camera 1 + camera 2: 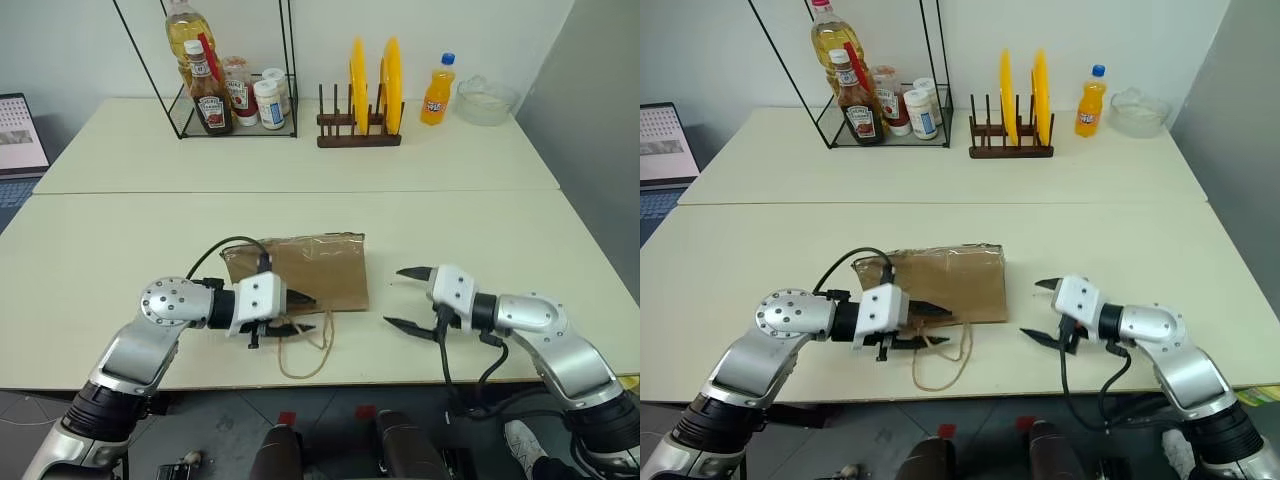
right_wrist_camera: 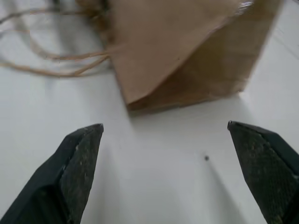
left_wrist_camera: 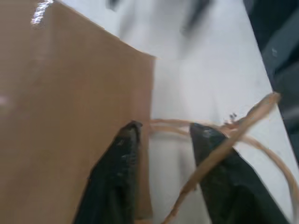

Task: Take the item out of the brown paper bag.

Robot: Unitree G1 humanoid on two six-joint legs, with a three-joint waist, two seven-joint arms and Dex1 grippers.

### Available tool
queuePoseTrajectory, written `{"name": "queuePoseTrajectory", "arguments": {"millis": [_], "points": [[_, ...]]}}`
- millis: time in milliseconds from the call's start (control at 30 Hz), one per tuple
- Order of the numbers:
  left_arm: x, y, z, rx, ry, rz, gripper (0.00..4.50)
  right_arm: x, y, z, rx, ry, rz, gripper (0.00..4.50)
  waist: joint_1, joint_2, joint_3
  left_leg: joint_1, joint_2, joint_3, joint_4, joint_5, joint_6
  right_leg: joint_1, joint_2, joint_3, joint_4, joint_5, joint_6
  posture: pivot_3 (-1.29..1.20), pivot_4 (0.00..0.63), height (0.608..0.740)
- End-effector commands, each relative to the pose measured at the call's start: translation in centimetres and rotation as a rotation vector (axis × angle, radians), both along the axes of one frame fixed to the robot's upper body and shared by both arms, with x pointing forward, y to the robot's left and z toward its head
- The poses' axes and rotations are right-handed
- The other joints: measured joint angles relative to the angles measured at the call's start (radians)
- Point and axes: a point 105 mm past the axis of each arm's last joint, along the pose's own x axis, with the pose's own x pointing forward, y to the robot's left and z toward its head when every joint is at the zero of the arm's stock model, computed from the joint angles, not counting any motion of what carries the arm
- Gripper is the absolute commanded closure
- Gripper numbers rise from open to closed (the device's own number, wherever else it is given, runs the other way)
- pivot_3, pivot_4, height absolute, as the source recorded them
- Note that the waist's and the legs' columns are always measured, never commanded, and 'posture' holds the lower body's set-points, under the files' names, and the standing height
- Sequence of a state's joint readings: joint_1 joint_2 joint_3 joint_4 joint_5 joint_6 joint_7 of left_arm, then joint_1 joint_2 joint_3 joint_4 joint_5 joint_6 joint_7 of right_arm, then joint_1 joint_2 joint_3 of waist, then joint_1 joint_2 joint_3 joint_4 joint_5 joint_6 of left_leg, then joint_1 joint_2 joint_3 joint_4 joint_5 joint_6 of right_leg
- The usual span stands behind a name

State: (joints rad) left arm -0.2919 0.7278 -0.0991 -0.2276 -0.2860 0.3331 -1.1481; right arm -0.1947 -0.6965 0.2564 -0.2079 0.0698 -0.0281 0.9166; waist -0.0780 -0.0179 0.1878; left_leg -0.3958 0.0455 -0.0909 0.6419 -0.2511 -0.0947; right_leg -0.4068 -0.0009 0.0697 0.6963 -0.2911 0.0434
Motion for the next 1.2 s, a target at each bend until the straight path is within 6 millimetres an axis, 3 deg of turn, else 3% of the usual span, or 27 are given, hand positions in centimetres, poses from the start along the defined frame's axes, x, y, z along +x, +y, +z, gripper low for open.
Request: {"name": "queuePoseTrajectory", "arguments": {"millis": [33, 100, 400, 633, 900, 1000, 1200], "points": [[0.8, 0.2, 2.1, -0.108, 0.032, 0.091, 4.07, -1.1, 0.5, -0.5, -0.07, -0.216, 0.171, 0.0, 0.0, 0.0, 0.0, 0.0, 0.0, 0.0, 0.0, 0.0, 0.0, 0.0, 0.0, 0.0, 0.0, 0.0, 0.0, 0.0, 0.15, 0.74], [1.2, 0.4, 2.6, -0.161, 0.077, 0.143, 4.45, -1.7, 0.7, -1.3, -0.11, -0.341, 0.274, 0.0, 0.0, 0.0, 0.0, 0.001, 0.0, 0.0, 0.0, 0.0, 0.0, 0.001, 0.0, 0.0, 0.0, 0.0, 0.0, 0.0, 0.15, 0.74], [1.9, 0.5, 4.4, -0.302, 0.21, 0.241, 4.45, -1.4, 3.5, -2.9, -0.118, -0.712, 0.531, 0.0, -0.007, -0.001, 0.0, 0.005, 0.001, 0.001, 0.0, 0.0, 0.0, 0.003, 0.0, 0.001, 0.002, 0.0, 0.0, 0.0, 0.15, 0.74], [1.4, 0.2, 4.7, -0.302, 0.225, 0.234, 4.45, -0.2, 6.7, -4.0, -0.139, -0.834, 0.579, 0.0, -0.008, -0.003, -0.002, 0.01, 0.001, 0.001, -0.001, 0.0, -0.001, 0.006, 0.001, 0.002, 0.002, 0.0, -0.001, 0.0, 0.15, 0.74], [1.0, 0.2, 5.0, -0.307, 0.239, 0.235, 4.45, 1.2, 9.8, -4.0, -0.103, -0.93, 0.542, 0.0, -0.01, -0.008, -0.005, 0.031, 0.001, 0.003, -0.009, 0.0, -0.001, 0.023, 0.001, 0.004, 0.001, -0.003, -0.005, 0.0, 0.15, 0.74], [0.9, 0.2, 5.0, -0.307, 0.239, 0.235, 4.5, 1.3, 9.8, -3.9, -0.084, -0.929, 0.539, 0.59, -0.01, -0.008, -0.005, 0.032, 0.001, 0.003, -0.01, 0.0, -0.001, 0.023, 0.001, 0.004, 0.001, -0.003, -0.006, 0.0, 0.15, 0.74], [0.9, 0.3, 5.0, -0.307, 0.239, 0.237, 4.5, 1.3, 9.5, -3.7, -0.063, -0.919, 0.529, 2.81, -0.008, -0.008, -0.005, 0.031, 0.001, 0.003, -0.011, 0.0, -0.001, 0.023, 0.0, 0.004, 0.0, -0.003, -0.006, 0.0, 0.15, 0.74]]}}
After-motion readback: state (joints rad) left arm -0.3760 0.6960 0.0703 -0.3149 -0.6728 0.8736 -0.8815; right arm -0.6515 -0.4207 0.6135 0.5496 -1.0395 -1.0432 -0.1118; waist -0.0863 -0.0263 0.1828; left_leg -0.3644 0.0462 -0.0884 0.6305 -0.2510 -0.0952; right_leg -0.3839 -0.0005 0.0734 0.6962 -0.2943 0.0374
